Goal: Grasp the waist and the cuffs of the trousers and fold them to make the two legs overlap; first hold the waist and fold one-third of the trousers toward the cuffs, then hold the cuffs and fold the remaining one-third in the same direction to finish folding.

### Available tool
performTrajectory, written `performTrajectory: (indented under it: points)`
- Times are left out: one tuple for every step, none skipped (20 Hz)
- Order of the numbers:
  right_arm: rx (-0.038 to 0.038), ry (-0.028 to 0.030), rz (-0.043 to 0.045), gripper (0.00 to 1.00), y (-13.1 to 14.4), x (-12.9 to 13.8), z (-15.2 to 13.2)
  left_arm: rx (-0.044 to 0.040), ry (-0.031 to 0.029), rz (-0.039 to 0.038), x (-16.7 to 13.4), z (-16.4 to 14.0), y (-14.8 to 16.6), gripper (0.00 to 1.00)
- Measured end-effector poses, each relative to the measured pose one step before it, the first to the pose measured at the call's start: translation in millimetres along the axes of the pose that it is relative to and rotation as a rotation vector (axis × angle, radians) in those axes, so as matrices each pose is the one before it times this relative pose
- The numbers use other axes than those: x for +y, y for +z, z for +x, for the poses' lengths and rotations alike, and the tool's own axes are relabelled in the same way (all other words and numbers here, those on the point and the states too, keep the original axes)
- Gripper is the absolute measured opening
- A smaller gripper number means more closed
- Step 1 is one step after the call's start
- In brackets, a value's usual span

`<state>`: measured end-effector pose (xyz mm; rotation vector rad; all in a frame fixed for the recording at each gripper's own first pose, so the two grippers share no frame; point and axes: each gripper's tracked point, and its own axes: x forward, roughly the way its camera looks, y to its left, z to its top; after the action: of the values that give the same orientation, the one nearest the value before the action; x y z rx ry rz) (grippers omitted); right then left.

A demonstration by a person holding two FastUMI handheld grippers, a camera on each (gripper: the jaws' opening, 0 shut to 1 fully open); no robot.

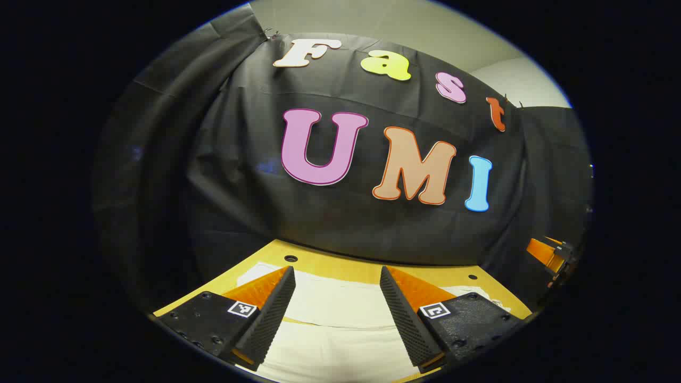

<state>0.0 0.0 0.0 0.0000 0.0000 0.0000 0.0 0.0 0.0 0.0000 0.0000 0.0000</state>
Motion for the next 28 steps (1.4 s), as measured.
performTrajectory:
  points:
    - [0.00453,0.00148,0.00207,0.97,-1.53,0.28,-2.23,-0.00249,0.00107,0.00854,0.09,-1.46,0.59,0.95]
    - [0.00347,0.00173,0.00357,0.97,-0.62,0.29,-2.03,0.00094,-0.00472,0.00661,-1.88,-2.87,-1.62,0.95]
    - [0.00001,-0.00001,0.00312,0.97,-0.82,0.28,-1.84,0.00293,-0.00033,0.00507,-1.0,-1.35,-1.51,0.95]
    - [0.00012,-0.00032,0.00263,0.97,0.3,-0.41,-1.45,0.00421,0.00206,0.00232,0.05,-1.02,-1.85,0.95]
    - [0.00224,-0.00178,0.00172,0.97,-1.51,-1.23,-0.65,0.00113,0.00349,0.00097,0.21,-1.74,-0.89,0.95]
    - [0.00234,-0.00093,0.00105,0.97,-0.28,-0.72,-1.46,-0.00032,-0.00147,-0.00073,-0.72,-0.89,-0.88,0.94]
    - [0.00118,-0.00148,0.00023,0.97,-0.94,-0.08,-2.16,0.00302,-0.00054,-0.00147,-0.64,-1.76,-1.85,0.95]
    - [0.00104,-0.00103,0.00118,0.97,0.58,-0.63,-0.32,0.00187,-0.00008,-0.00246,0.24,-1.46,-2.15,0.95]
    - [0.00267,0.00001,0.00195,0.97,-1.39,-0.22,-1.64,0.00634,-0.00306,-0.00221,-0.67,-1.28,-0.56,0.95]
    - [0.0019,-0.00058,0.00159,0.97,-0.47,-0.7,-0.65,0.00444,0.00277,0.0002,0.45,0.67,-2.98,0.95]
    - [0.00091,-0.00184,0.00159,0.97,-1.04,-0.23,-1.33,0.0002,0.00016,-0.00021,0.47,-0.81,-0.23,0.95]
    - [0.001,-0.00036,0.00215,0.97,0.47,-0.06,-0.88,0.00341,0.00083,-0.00094,0.55,-0.42,-2.0,0.95]
    - [0.00111,0.0003,0.00137,0.97,-0.34,0.34,0.06,0.00211,-0.00001,-0.00066,0.14,-0.49,-0.13,0.95]
    - [0.00186,0.00185,-0.00032,0.97,-1.53,0.36,0.07,0.00227,-0.00042,-0.00018,-0.45,0.18,-0.79,0.95]
    - [0.00199,0.00251,-0.0014,0.97,-0.14,0.92,0.1,0.00288,0.00009,0.00138,0.02,0.25,0.39,0.95]
    - [0.00087,0.00257,-0.00247,0.97,0.02,0.45,-0.19,-0.0005,-0.00116,0.00191,-0.32,1.45,-1.04,0.95]
    - [0.00151,0.00213,-0.00242,0.97,-0.35,-0.16,0.27,0.00121,-0.00021,0.00303,0.13,-0.26,-0.31,0.94]
    - [0.00168,0.00154,-0.0006,0.97,-0.3,0.38,0.48,0.00285,-0.00191,0.00401,0.12,0.43,-0.47,0.95]
    - [-0.00014,0.00168,0.00077,0.97,0.46,1.18,1.34,0.00273,-0.00339,0.00452,-0.15,-0.51,-0.8,0.95]
    - [-0.00036,0.00092,0.00112,0.97,0.66,0.04,0.53,0.00366,-0.00458,0.00442,0.33,0.27,-1.13,0.95]
    - [0.0002,0.00089,0.00058,0.97,0.16,-0.52,-0.55,0.00804,-0.00871,0.00418,0.63,0.15,-2.83,0.95]
    - [0.00319,0.00175,-0.00023,0.97,-0.91,0.21,0.71,0.01437,-0.01702,0.00567,-1.09,-0.51,-5.51,0.95]
    - [0.00229,0.00247,-0.00116,0.97,-1.92,0.71,0.45,0.02266,-0.01433,0.01147,1.54,-0.64,-5.78,0.95]
    - [0.00236,0.0016,-0.00307,0.97,-1.0,0.37,-0.76,0.02444,-0.01027,0.00862,2.97,-1.28,-8.14,0.95]
    - [0.00396,-0.00047,-0.00582,0.97,-1.21,-0.51,-0.1,0.02655,-0.01512,0.01102,2.11,-2.73,-7.14,0.95]
    - [0.00244,-0.00148,-0.00426,0.96,-1.83,0.12,-0.19,0.02075,-0.01745,0.01112,0.93,-0.82,-7.0,0.95]
    - [0.00222,-0.00146,-0.00239,0.96,-1.68,-0.67,-1.69,0.03101,-0.0277,0.01781,0.23,-1.23,-8.11,0.95]
    - [0.00171,-0.00129,0.0002,0.97,-0.93,-0.09,-0.63,0.03816,-0.03109,0.02157,-0.11,-2.01,-12.77,0.95]
